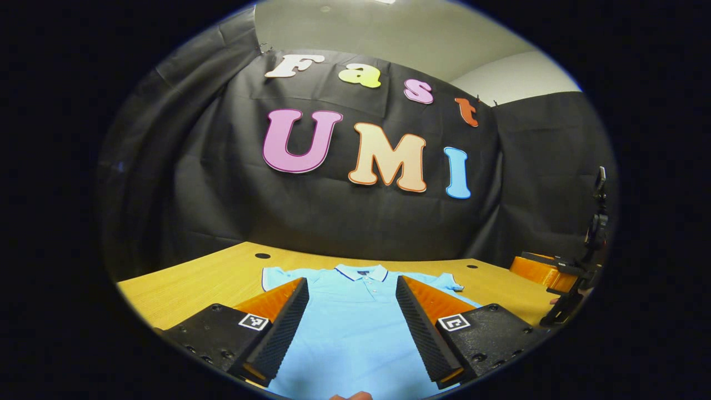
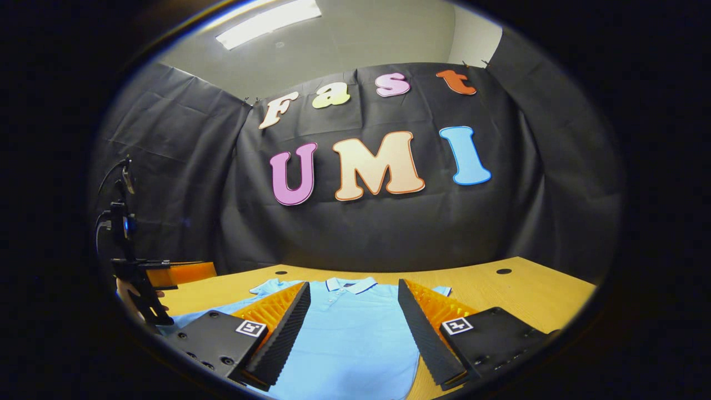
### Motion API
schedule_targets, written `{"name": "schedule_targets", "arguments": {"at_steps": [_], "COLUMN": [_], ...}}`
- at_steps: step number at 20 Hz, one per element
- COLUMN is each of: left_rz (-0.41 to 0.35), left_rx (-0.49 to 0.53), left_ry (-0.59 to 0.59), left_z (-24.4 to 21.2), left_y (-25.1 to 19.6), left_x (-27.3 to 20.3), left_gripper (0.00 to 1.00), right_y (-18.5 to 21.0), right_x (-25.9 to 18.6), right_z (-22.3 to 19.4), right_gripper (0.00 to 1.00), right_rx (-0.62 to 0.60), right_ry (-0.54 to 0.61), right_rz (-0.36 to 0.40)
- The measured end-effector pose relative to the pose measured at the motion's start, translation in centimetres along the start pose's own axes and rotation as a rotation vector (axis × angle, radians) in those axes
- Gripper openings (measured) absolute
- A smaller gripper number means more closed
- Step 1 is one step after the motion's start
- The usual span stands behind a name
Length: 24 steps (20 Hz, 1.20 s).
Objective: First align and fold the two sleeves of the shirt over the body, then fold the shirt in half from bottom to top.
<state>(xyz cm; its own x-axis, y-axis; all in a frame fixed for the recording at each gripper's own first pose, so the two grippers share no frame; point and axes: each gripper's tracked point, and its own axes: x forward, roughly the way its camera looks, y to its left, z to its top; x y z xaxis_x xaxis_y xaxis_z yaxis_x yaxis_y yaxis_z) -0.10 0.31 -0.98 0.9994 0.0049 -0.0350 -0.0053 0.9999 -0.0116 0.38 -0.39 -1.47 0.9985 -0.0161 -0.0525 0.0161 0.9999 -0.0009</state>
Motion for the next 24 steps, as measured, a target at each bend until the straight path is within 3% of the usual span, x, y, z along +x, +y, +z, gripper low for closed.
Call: {"name": "schedule_targets", "arguments": {"at_steps": [9, 13, 20, 24], "left_rz": [-0.013, -0.006, -0.023, -0.023], "left_rx": [-0.019, -0.013, -0.031, -0.033], "left_ry": [0.016, 0.019, 0.063, 0.06], "left_z": [-0.3, -0.4, -1.5, -1.2], "left_y": [-0.5, -0.2, -0.4, -0.2], "left_x": [0.0, 0.0, 0.3, 0.3], "left_gripper": [0.94, 0.94, 0.94, 0.94], "right_y": [0.8, -0.2, -3.0, -7.5], "right_x": [0.1, 0.5, 5.9, 10.4], "right_z": [-0.8, -1.2, -3.7, -4.5], "right_gripper": [0.98, 0.98, 1.0, 1.0], "right_rx": [0.007, 0.034, 0.095, 0.035], "right_ry": [0.032, 0.066, 0.292, 0.404], "right_rz": [0.027, -0.004, -0.047, -0.111]}}
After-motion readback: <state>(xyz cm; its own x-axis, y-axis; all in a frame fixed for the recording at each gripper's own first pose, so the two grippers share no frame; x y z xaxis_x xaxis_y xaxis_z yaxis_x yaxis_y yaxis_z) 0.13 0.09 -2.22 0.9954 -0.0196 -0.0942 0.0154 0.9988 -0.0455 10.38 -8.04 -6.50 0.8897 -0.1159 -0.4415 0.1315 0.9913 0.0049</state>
